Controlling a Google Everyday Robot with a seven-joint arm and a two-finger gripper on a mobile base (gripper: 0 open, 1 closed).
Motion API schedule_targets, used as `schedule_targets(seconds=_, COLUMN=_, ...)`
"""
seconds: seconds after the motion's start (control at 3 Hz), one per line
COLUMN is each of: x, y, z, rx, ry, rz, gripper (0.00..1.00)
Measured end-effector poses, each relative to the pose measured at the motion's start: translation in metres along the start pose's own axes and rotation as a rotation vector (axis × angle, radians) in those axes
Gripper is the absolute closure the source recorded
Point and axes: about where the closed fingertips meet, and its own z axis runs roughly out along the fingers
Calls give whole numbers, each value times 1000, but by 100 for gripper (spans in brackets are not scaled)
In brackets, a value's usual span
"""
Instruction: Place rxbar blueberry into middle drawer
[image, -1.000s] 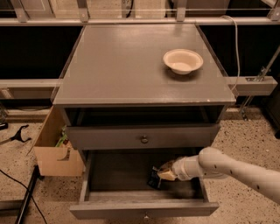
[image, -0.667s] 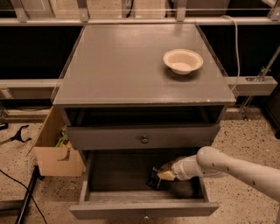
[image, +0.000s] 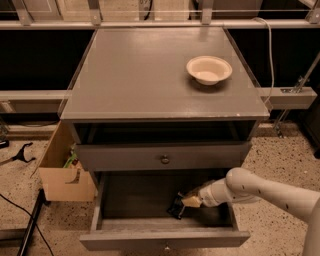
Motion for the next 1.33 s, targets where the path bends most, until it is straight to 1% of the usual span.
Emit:
schedule_targets(seconds=0.33, x=0, y=0, z=0, rx=0, ry=0, rz=1, gripper=81)
schedule_targets(seconds=1.33, x=0, y=0, z=0, rx=0, ry=0, rz=1, gripper=11)
